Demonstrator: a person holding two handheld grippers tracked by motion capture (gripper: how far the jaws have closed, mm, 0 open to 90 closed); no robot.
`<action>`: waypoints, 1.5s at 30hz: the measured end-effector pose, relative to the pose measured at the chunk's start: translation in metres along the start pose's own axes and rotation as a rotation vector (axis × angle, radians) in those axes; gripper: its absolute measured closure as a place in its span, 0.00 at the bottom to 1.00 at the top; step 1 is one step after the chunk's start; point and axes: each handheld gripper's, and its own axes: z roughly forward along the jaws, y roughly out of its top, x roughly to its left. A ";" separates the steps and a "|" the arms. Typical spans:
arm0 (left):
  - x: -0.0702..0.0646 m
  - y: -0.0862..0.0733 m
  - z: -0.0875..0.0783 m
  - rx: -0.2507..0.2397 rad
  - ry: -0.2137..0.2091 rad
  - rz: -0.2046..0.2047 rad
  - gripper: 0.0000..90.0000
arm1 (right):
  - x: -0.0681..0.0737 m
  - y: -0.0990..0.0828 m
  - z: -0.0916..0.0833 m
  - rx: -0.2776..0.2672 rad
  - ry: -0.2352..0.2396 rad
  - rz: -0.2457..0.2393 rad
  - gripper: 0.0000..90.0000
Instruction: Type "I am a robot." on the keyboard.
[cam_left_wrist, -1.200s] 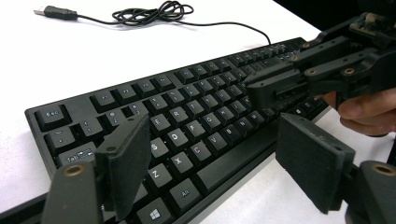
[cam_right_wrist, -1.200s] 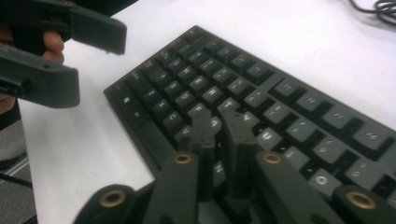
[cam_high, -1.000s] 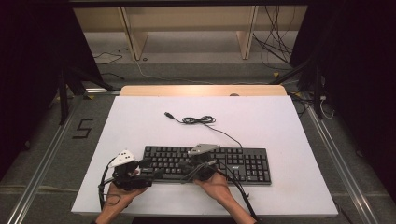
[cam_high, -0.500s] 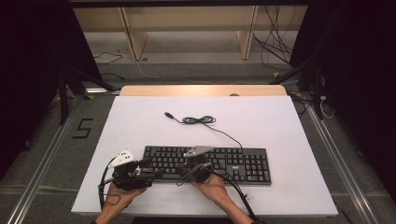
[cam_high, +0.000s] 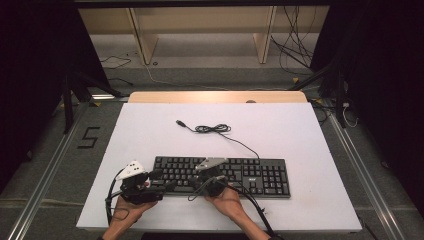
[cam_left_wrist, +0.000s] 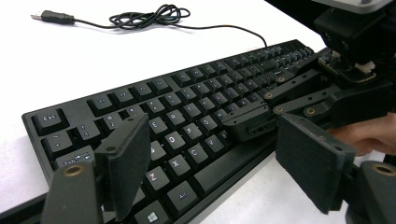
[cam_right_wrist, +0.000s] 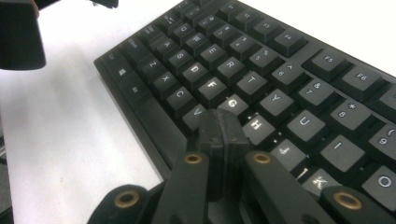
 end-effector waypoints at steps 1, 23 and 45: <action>0.000 0.000 0.000 0.000 0.000 0.000 0.29 | 0.001 -0.001 0.000 -0.005 -0.003 -0.002 1.00; 0.002 -0.001 0.001 0.005 0.007 0.006 0.29 | -0.006 0.005 -0.012 -0.051 0.017 0.047 0.87; 0.001 -0.001 0.000 0.001 0.007 0.011 0.29 | -0.030 0.010 -0.031 -0.082 -0.019 0.094 0.62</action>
